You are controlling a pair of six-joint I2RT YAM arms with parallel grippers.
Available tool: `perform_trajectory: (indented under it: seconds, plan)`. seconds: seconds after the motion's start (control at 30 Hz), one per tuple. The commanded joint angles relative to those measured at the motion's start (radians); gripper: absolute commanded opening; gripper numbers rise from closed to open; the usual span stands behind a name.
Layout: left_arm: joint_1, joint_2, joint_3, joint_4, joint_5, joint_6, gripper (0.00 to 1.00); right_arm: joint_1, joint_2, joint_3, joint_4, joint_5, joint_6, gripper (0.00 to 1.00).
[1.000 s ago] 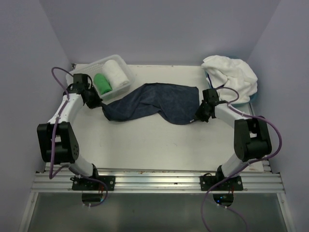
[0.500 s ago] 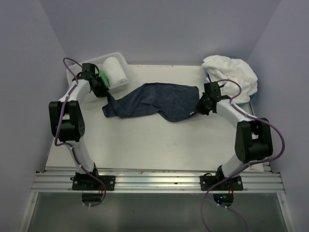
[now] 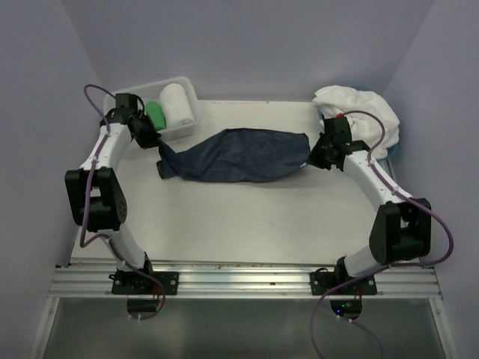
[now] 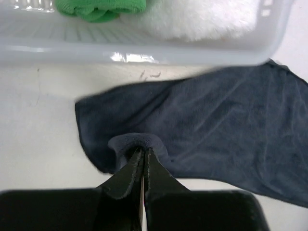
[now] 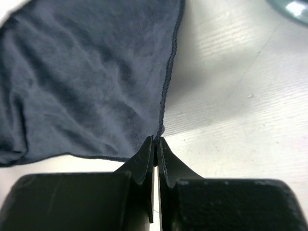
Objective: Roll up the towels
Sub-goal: Flatten the towel
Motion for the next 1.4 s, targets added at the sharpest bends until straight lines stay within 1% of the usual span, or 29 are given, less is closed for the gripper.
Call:
perform_trajectory:
  seconds: [0.0,0.07,0.1,0.17,0.37,0.6,0.77,0.97,1.03,1.13,1.17,1.2,1.27,1.37]
  plan:
    - [0.002,-0.256,-0.053,-0.059,-0.016,0.06,0.0,-0.025,-0.134,0.092,-0.102,0.078,-0.079,0.0]
    - [0.008,-0.326,-0.082,-0.061,-0.021,0.069,0.0,-0.038,-0.171,0.109,-0.139,0.127,-0.125,0.0]
    - [0.012,-0.374,-0.076,-0.076,-0.024,0.076,0.0,-0.042,-0.2,0.118,-0.153,0.141,-0.136,0.0]
    - [0.031,-0.415,-0.04,-0.101,-0.013,0.082,0.0,-0.061,-0.228,0.152,-0.185,0.167,-0.165,0.0]
    - [0.069,-0.465,0.053,-0.155,0.024,0.067,0.0,-0.085,-0.311,0.261,-0.231,0.195,-0.191,0.0]
    - [0.085,-0.593,0.117,-0.153,0.065,0.03,0.0,-0.09,-0.424,0.351,-0.28,0.242,-0.209,0.0]
    - [0.088,-0.715,0.175,-0.176,0.024,0.025,0.0,-0.09,-0.55,0.416,-0.346,0.336,-0.24,0.0]
    - [0.088,-0.846,0.205,-0.21,-0.027,0.016,0.0,-0.088,-0.684,0.486,-0.453,0.353,-0.254,0.0]
    - [0.088,-0.898,0.209,-0.234,-0.053,0.014,0.0,-0.088,-0.731,0.5,-0.484,0.38,-0.262,0.0]
    - [0.088,-0.952,0.237,-0.279,-0.09,0.011,0.0,-0.087,-0.764,0.554,-0.556,0.391,-0.275,0.0]
    - [0.089,-0.976,0.254,-0.291,-0.099,0.011,0.0,-0.087,-0.77,0.596,-0.609,0.393,-0.278,0.0]
    - [0.088,-0.995,0.246,-0.3,-0.123,0.002,0.0,-0.085,-0.773,0.615,-0.637,0.396,-0.28,0.0]
    - [0.054,-1.044,0.213,-0.311,-0.218,-0.013,0.0,-0.065,-0.794,0.628,-0.693,0.416,-0.278,0.0]
    - [0.045,-1.084,0.167,-0.34,-0.307,-0.019,0.0,-0.059,-0.811,0.602,-0.739,0.44,-0.265,0.0]
